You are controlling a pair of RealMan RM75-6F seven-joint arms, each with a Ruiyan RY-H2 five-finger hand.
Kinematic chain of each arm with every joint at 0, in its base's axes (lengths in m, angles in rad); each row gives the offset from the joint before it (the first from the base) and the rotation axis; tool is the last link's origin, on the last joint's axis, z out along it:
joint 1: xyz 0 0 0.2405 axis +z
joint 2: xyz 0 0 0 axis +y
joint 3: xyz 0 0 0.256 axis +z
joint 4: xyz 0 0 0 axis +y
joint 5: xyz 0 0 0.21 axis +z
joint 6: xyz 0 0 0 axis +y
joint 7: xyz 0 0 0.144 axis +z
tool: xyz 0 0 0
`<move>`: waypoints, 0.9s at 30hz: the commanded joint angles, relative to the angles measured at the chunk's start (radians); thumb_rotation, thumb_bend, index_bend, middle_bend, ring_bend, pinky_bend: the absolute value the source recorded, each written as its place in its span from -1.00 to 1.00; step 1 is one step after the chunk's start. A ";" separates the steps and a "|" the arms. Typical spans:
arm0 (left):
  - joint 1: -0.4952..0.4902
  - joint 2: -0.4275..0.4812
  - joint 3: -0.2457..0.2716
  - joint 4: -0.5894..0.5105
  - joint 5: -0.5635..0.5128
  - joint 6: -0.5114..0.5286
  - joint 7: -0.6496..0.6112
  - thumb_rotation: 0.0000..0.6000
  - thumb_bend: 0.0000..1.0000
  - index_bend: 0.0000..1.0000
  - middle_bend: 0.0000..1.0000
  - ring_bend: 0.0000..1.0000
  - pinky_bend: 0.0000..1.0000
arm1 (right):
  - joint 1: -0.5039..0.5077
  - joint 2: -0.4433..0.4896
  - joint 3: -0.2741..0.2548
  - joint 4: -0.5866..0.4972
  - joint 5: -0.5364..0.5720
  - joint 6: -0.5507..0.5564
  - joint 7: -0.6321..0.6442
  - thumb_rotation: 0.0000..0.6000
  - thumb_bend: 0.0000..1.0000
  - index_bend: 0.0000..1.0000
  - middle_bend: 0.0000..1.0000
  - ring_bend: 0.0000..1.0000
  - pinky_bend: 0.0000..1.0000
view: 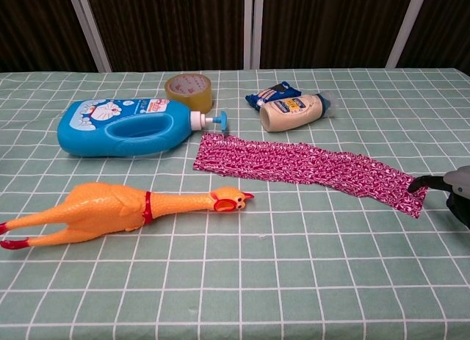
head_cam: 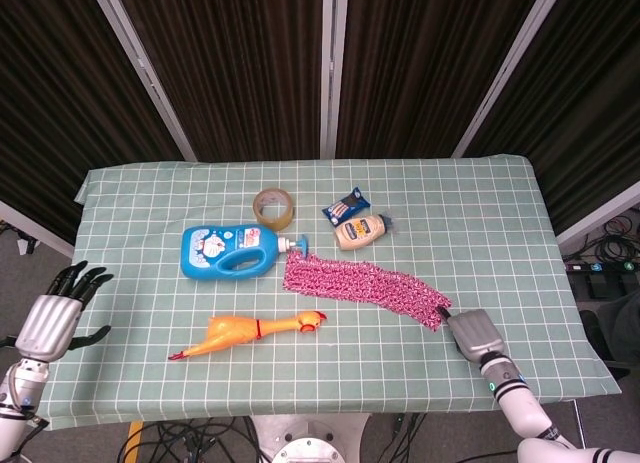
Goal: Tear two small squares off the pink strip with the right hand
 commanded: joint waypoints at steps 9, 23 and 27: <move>0.002 0.001 0.000 -0.005 -0.003 -0.001 0.005 1.00 -0.65 -0.66 -0.75 -0.99 -0.79 | -0.006 0.014 -0.045 -0.037 -0.022 0.025 -0.011 1.00 1.00 -0.62 0.86 0.69 0.47; 0.005 0.012 -0.006 -0.019 -0.006 0.007 0.005 1.00 -0.65 -0.66 -0.75 -0.99 -0.79 | -0.014 0.038 -0.126 -0.122 -0.073 0.040 -0.058 1.00 1.00 -0.58 0.86 0.69 0.47; 0.005 0.014 -0.006 -0.023 -0.005 0.009 0.006 1.00 -0.65 -0.66 -0.75 -0.99 -0.79 | -0.019 0.039 -0.148 -0.148 -0.105 0.051 -0.077 1.00 1.00 -0.58 0.86 0.69 0.47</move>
